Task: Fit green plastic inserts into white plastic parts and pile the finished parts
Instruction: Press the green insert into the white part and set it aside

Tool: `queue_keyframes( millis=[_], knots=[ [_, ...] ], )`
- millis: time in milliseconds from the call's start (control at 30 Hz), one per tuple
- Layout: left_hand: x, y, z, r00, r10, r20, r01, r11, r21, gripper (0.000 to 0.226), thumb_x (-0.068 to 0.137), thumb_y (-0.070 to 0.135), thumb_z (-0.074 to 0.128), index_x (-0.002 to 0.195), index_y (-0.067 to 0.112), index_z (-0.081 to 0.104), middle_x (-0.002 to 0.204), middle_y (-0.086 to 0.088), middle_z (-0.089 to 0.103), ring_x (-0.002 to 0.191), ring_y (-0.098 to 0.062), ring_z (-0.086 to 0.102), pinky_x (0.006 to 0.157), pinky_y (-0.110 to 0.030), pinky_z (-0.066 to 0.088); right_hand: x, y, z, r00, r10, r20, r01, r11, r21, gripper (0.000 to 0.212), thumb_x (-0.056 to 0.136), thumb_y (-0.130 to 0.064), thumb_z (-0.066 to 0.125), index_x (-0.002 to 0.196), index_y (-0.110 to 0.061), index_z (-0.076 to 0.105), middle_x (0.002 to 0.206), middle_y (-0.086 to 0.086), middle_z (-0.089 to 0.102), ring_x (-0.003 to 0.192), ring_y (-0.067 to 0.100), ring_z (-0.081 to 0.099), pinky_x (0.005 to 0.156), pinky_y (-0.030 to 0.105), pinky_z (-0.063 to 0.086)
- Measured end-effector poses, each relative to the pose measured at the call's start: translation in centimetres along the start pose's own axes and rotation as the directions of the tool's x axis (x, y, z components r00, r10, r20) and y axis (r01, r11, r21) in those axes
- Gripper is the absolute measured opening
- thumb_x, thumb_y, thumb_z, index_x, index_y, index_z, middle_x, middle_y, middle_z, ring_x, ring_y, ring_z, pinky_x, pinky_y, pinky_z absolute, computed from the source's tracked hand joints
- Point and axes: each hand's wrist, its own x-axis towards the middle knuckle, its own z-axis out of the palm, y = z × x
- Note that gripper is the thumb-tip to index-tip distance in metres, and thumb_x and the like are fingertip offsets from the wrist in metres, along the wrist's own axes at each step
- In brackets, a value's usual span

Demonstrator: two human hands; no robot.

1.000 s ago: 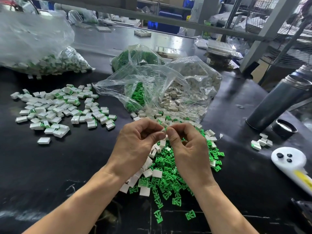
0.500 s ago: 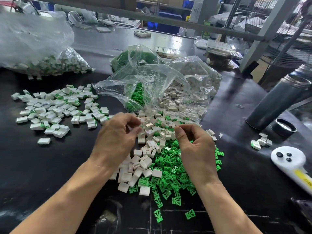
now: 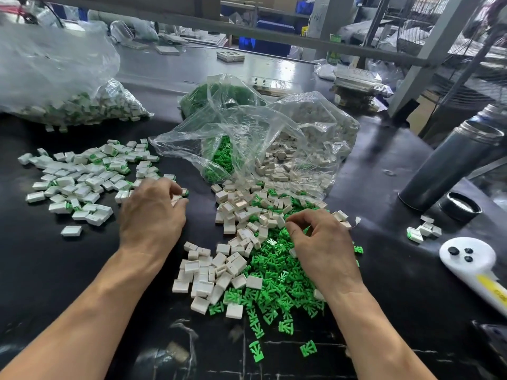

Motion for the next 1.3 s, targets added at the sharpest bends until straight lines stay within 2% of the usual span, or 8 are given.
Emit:
queue_keyframes(
  millis=[200,433,600,733,833,1000,1167,1300],
  knots=[
    [-2.5,2.7,0.2,0.963,0.088,0.256,-0.043,0.984,-0.173,0.016,0.089,0.043,0.074,0.081,0.033,0.064,0.079,0.016,0.065,0.075,0.0,0.062,0.077,-0.03,0.057,0.0,-0.4,0.1,0.999,0.027,0.038,-0.018,0.974,-0.227,0.024,0.089,-0.055,0.073,0.104,-0.037,0.071,0.106,-0.012,0.058,0.099,0.01,0.048,0.087,0.029,0.038],
    [-3.2,3.6,0.7,0.954,0.072,0.29,-0.072,0.997,-0.009,0.032,0.084,0.062,0.071,0.078,0.031,0.065,0.081,0.016,0.064,0.082,-0.008,0.062,0.092,-0.038,0.053,0.1,-0.7,0.6,0.999,0.023,0.033,-0.013,0.96,-0.281,0.014,0.092,-0.047,0.073,0.097,-0.034,0.07,0.1,-0.01,0.054,0.099,0.014,0.051,0.087,0.029,0.037],
    [-3.0,3.8,0.9,0.949,0.064,0.31,-0.048,0.997,-0.058,0.029,0.084,0.058,0.075,0.079,0.03,0.067,0.083,0.016,0.065,0.086,-0.01,0.064,0.094,-0.038,0.052,0.0,-0.6,0.9,0.999,-0.032,-0.027,0.024,0.966,-0.256,0.013,0.095,-0.043,0.069,0.098,-0.031,0.071,0.098,-0.009,0.058,0.093,0.012,0.049,0.084,0.028,0.036],
    [-3.0,3.7,1.2,0.946,0.04,0.321,0.001,0.992,-0.128,0.022,0.082,0.051,0.08,0.08,0.033,0.067,0.084,0.017,0.066,0.087,-0.007,0.063,0.095,-0.041,0.053,-0.2,-0.6,0.9,0.995,-0.04,-0.092,0.036,0.999,-0.039,0.008,0.096,-0.037,0.071,0.099,-0.03,0.072,0.094,-0.012,0.069,0.086,0.009,0.062,0.081,0.028,0.049],
    [-3.0,3.5,1.5,0.943,0.058,0.327,-0.009,0.989,-0.149,0.019,0.082,0.046,0.082,0.082,0.035,0.067,0.086,0.016,0.066,0.085,-0.006,0.063,0.092,-0.04,0.053,-0.2,-0.6,0.9,0.992,-0.011,-0.124,0.032,0.985,0.172,0.005,0.095,-0.033,0.073,0.093,-0.028,0.073,0.081,-0.015,0.071,0.075,-0.001,0.064,0.069,0.014,0.049],
    [-2.9,3.2,1.6,0.946,0.067,0.318,0.024,0.961,-0.275,0.018,0.083,0.037,0.084,0.08,0.032,0.067,0.078,0.014,0.068,0.074,-0.003,0.065,0.072,-0.03,0.057,0.0,-0.3,0.9,0.996,0.065,-0.056,-0.022,0.826,0.563,0.005,0.093,-0.022,0.076,0.09,-0.025,0.074,0.082,-0.008,0.076,0.07,0.004,0.067,0.061,0.014,0.05],
    [-3.5,4.5,0.1,0.907,0.163,0.389,0.169,0.704,-0.69,0.014,0.08,0.023,0.085,0.087,0.021,0.073,0.084,0.001,0.076,0.077,-0.02,0.073,0.07,-0.033,0.064,0.1,-0.5,0.6,0.995,0.071,0.076,-0.104,0.6,0.793,0.005,0.093,-0.012,0.075,0.098,-0.012,0.075,0.088,0.009,0.079,0.065,0.01,0.065,0.049,0.021,0.047],
    [-4.2,5.8,-0.2,0.884,0.212,0.415,0.243,0.55,-0.799,0.016,0.074,0.017,0.085,0.085,0.015,0.074,0.078,0.003,0.075,0.068,-0.002,0.067,0.062,-0.013,0.052,0.1,-0.5,0.5,0.986,0.024,0.164,-0.157,0.455,0.877,0.008,0.095,-0.01,0.07,0.102,-0.006,0.071,0.095,0.015,0.079,0.067,0.016,0.067,0.048,0.023,0.048]
  ],
)
